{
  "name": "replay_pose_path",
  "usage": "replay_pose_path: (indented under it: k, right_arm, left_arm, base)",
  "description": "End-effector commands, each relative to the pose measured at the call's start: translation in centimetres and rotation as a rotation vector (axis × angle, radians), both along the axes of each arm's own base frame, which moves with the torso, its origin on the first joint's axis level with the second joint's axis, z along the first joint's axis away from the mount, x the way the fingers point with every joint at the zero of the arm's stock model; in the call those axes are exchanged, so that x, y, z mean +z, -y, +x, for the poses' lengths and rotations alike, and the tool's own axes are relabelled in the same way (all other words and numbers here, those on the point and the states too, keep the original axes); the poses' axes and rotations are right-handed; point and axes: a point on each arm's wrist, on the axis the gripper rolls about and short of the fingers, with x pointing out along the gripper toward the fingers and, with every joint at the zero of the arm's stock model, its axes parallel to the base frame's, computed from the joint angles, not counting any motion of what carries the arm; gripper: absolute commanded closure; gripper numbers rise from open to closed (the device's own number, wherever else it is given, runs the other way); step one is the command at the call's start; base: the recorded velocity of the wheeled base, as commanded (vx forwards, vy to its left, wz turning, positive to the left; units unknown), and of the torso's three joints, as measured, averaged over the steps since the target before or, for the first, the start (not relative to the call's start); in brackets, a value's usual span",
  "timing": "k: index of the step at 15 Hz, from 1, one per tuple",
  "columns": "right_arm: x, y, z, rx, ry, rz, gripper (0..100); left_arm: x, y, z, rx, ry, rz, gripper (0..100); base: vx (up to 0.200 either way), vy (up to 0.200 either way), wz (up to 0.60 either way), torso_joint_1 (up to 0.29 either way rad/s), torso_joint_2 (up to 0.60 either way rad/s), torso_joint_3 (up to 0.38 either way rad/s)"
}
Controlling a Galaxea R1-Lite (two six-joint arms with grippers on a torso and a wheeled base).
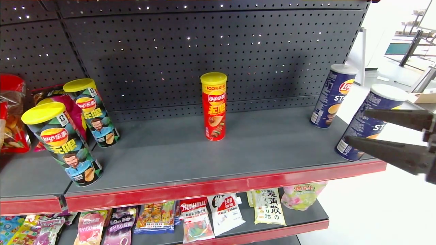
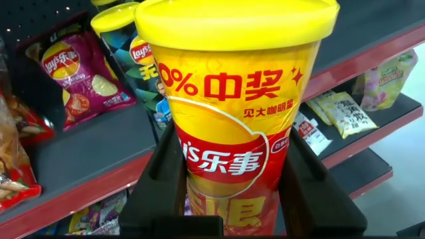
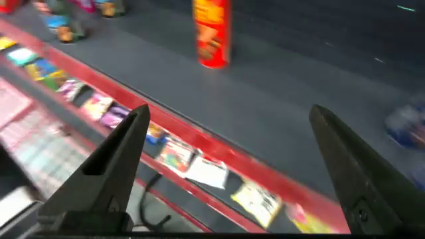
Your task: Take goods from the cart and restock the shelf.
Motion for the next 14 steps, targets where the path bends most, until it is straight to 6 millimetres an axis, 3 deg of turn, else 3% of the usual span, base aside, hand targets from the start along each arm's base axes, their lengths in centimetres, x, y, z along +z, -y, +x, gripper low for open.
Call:
replay_pose_path:
  k: [1,2,7,11,14]
  right_arm:
    - [-2.6,-5.9,6.7,0.128,-0.084,-0.021,0]
    - [-3.4,-7.2,8.8,0.143,-0.065,-0.007,0]
    - [-5.7,-10.6,14.5,0.161,-0.096,-0.018,0]
    - [-6.4,-13.2,17.8,0.166,-0.090,-0.009,0]
    - [-6.8,-13.5,19.2,0.105,-0.098,-0.002,0]
  left_arm:
    - [0.3,0.1,0.8,0.000,-0.033,0.004,100]
    - [0.3,0.1,0.8,0.002,-0.037,0.005,100]
    - [0.3,0.1,0.8,0.009,-0.032,0.007,100]
    - [0.4,0.1,1.1,0.008,-0.047,0.010,100]
    - [0.4,0.1,1.1,0.008,-0.047,0.010,100]
  base:
    - [0.000,0.000,0.00,0.000,0.00,0.000]
    - [0.000,0.000,0.00,0.000,0.00,0.000]
    - [0.000,0.000,0.00,0.000,0.00,0.000]
    - [0.000,0.000,0.00,0.000,0.00,0.000]
    - [0.000,0.000,0.00,0.000,0.00,0.000]
